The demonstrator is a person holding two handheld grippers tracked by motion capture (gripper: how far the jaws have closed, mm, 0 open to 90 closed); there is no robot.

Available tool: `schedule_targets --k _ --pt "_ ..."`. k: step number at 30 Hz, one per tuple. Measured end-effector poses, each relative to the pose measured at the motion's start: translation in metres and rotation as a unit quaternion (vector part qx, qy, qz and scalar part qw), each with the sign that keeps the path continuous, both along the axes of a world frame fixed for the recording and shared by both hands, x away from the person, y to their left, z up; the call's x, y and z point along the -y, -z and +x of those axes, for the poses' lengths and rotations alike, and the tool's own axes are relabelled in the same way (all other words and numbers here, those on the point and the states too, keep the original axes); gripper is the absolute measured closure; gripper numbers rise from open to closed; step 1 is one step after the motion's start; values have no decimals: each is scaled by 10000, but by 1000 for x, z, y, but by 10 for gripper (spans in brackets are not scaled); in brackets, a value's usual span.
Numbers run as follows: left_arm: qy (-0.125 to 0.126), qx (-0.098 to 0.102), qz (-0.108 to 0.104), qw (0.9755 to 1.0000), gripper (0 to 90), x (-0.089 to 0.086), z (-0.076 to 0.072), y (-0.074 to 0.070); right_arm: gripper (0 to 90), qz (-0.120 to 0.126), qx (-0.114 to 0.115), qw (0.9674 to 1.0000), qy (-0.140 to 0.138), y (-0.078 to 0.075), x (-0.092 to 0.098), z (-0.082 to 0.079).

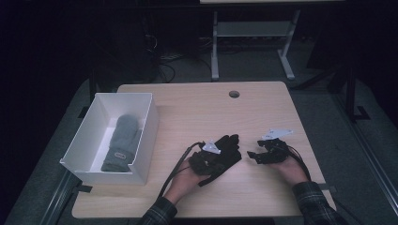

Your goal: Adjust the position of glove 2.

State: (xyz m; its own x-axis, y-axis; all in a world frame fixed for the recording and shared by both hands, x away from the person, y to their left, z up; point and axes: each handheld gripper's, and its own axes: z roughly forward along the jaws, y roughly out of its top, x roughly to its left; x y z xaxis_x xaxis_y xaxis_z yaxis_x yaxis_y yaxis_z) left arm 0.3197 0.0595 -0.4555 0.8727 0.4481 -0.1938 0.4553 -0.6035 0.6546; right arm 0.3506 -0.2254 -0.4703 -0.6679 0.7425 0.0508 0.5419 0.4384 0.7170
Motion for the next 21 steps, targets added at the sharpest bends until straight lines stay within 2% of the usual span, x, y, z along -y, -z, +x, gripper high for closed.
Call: schedule_targets --k 4,7,10,13,17,19,21 --pt "-46 58 91 9999 897 -17 -2 -2 260 -39 -45 10000 22 4 0 2" --pt "-47 113 30 9999 883 -24 -2 -6 225 -112 -54 9999 -24 6 -1 2" --pt "71 282 14 9996 779 -29 0 -14 206 -130 -21 9999 -60 7 -1 2" --pt "127 414 -96 9990 637 -33 5 -21 174 -87 -21 10000 -21 9 -1 1" --pt "317 643 53 9974 457 -36 15 -27 151 -6 61 10000 25 12 0 0" --pt "383 649 29 9972 372 -35 20 -28 149 -7 63 10000 38 12 0 0" --pt "482 726 94 9962 340 -32 24 -28 148 -7 57 10000 41 12 0 0"
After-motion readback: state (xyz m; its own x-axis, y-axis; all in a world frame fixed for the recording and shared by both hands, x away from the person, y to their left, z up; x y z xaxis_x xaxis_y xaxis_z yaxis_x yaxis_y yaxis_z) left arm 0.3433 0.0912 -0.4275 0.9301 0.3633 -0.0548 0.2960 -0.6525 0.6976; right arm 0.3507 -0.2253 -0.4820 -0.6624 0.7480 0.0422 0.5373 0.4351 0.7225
